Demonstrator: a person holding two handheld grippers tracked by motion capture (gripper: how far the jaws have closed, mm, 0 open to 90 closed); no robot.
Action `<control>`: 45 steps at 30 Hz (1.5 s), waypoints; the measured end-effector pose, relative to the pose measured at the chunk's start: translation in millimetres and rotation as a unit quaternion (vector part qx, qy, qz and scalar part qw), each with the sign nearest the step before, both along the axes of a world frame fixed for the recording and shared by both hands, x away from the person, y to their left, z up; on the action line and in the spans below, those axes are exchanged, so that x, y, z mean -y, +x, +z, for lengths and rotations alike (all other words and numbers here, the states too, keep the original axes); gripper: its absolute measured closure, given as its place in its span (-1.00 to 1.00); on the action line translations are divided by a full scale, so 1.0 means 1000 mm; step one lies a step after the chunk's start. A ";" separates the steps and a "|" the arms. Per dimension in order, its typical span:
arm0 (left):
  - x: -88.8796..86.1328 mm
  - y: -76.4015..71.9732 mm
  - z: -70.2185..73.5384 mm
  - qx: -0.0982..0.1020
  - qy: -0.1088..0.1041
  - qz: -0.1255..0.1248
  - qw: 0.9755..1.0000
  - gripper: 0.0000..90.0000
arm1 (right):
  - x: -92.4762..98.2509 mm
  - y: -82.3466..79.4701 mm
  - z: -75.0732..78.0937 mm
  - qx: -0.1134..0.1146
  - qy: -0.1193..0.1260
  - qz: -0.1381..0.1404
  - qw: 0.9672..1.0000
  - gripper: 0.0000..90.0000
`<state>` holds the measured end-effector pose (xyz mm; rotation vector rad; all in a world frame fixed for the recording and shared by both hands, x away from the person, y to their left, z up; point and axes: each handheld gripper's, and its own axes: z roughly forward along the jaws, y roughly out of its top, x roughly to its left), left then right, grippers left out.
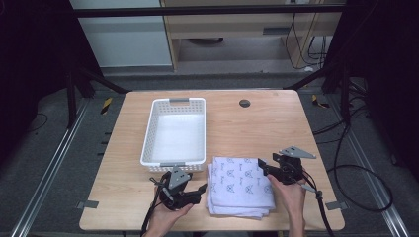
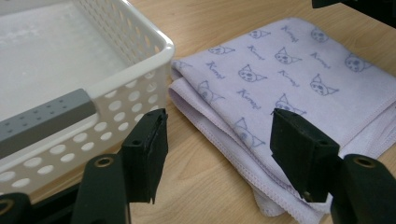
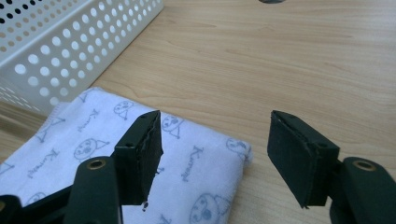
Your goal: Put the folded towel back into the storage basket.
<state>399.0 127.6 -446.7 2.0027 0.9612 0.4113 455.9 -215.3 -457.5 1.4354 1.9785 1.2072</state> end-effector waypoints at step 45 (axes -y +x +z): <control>0.045 0.014 -0.049 -0.044 0.042 -0.022 0.998 -0.31 | -0.004 0.008 -0.040 -0.068 -0.009 0.013 0.998 -0.02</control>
